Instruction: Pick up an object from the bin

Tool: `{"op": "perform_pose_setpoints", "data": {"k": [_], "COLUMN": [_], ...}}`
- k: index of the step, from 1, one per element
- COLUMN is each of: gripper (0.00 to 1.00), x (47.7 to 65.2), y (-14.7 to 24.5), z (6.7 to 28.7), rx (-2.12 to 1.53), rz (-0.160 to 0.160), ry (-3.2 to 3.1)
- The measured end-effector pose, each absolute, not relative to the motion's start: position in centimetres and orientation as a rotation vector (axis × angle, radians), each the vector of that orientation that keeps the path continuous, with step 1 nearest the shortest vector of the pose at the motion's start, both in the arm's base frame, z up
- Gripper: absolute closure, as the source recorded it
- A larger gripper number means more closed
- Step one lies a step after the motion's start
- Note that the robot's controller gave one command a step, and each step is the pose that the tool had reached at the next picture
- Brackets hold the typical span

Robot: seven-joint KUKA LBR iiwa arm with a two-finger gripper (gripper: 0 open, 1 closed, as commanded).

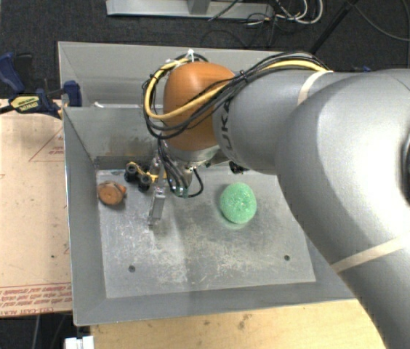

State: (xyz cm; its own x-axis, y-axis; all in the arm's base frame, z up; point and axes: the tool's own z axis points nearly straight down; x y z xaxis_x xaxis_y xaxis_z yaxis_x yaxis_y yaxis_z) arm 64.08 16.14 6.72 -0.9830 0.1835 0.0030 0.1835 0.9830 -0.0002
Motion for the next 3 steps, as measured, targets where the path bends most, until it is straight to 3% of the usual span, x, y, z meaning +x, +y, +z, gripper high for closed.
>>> {"op": "perform_pose_setpoints", "data": {"k": [1, 2, 3], "gripper": [1.00, 1.00, 1.00], "x": [64.3, 64.3, 62.8], "y": [16.1, 16.1, 15.9], "z": [7.0, 7.0, 17.8], "rx": [-0.293, -0.293, -0.294], "rz": [-0.003, -0.003, -0.003], "ry": [-3.130, -3.130, -3.130]}}
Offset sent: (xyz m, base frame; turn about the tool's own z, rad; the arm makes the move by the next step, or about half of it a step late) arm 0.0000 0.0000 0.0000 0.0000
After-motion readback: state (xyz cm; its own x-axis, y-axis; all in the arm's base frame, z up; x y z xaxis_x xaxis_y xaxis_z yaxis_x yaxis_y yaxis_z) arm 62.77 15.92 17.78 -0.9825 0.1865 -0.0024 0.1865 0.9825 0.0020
